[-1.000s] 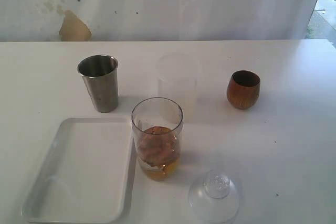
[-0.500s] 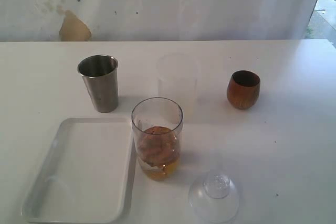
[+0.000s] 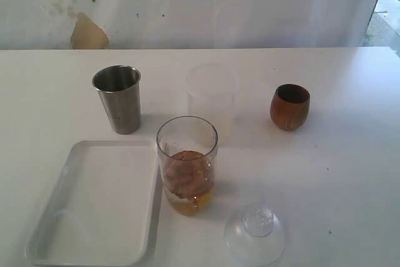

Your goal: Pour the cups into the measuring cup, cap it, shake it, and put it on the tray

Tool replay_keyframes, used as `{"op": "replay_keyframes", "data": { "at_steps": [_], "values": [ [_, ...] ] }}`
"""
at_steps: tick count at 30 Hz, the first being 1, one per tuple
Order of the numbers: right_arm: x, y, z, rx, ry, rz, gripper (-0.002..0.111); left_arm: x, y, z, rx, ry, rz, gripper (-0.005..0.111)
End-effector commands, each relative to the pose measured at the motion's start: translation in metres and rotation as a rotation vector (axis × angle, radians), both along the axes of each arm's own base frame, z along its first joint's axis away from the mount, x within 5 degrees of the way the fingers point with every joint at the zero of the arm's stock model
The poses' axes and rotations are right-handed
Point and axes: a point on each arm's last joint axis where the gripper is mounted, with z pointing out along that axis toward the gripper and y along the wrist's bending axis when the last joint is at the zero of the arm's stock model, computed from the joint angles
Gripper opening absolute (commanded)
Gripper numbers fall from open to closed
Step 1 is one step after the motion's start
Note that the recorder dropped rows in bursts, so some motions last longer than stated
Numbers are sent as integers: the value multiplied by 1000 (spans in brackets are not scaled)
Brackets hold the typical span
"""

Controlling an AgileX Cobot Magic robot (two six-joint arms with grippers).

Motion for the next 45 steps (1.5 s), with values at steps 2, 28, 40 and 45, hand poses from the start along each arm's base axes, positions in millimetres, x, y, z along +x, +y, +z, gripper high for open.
{"op": "replay_keyframes", "data": {
  "at_steps": [2, 28, 40, 45],
  "values": [
    [30, 7, 25, -211, 304, 35, 44, 0, 0, 0, 6, -11, 0, 0],
    [164, 108, -70, -542, 1270, 745, 64, 0, 0, 0, 6, -11, 0, 0],
    [175, 128, -73, -734, 1374, 619, 67, 0, 0, 0, 6, -11, 0, 0],
    [167, 144, -75, -781, 1358, 674, 67, 0, 0, 0, 6, -11, 0, 0]
  ]
}}
